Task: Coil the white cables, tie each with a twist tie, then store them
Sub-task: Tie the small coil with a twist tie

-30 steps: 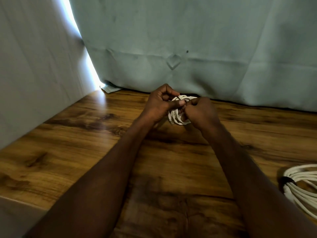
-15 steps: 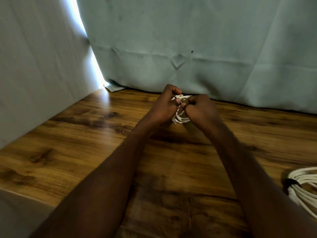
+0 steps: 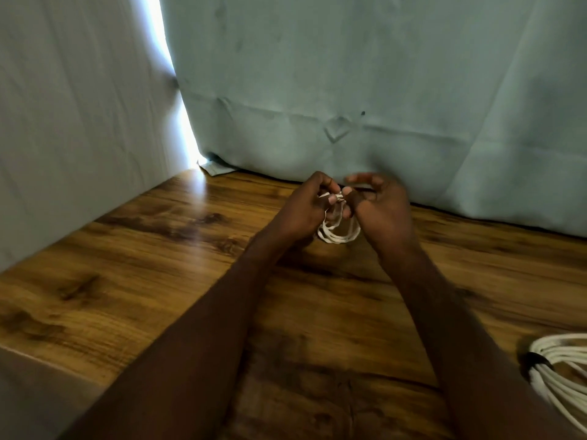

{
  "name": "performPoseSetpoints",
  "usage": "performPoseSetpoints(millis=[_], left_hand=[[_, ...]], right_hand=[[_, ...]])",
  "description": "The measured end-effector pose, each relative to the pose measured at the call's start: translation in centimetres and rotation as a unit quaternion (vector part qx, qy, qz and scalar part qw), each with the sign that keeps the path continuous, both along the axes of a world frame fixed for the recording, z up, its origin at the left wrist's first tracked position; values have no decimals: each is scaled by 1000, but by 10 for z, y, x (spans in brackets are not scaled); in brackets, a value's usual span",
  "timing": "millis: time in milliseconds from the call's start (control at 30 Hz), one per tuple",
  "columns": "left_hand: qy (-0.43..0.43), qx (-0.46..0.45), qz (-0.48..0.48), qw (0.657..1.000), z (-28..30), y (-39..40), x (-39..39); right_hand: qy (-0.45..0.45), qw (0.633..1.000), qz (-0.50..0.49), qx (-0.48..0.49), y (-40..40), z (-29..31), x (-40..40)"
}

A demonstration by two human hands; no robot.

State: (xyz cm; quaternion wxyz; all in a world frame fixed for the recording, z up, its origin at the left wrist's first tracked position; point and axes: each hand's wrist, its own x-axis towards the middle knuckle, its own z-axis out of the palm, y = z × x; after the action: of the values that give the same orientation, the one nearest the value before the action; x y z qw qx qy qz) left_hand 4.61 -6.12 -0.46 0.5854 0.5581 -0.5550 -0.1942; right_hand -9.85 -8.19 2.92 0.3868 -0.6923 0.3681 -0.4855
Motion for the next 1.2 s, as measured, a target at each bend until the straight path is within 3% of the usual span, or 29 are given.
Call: performPoseSetpoints(millis=[67,200,500,767,833,933,1100,1200], left_hand=[[-13,11,-38,999,4,3,0],[-62,31,-73,995,7,1,-3],[-87,23,-91,992,2,5,-22],[-83,7,-99,992,8,9,-22],[-84,10,-119,989,8,8,-21],[-90,15,-148,985,9,8,-22],[-103,9,-213,972,16,15,-43],[-118,-42,-227,966,21,16,-56]], right_hand=[[-100,992,28,65,3,8,-5],[-194,971,61,126,3,14,-14],[-182,956,125,191,-1,22,-21],[-188,946,210,164,-11,23,-31],[-152,964,177,129,-11,20,-33],[-127,987,51,81,-13,16,-34],[-113,979,-142,93,-27,8,-39],[-50,977,-160,133,-33,9,-42]])
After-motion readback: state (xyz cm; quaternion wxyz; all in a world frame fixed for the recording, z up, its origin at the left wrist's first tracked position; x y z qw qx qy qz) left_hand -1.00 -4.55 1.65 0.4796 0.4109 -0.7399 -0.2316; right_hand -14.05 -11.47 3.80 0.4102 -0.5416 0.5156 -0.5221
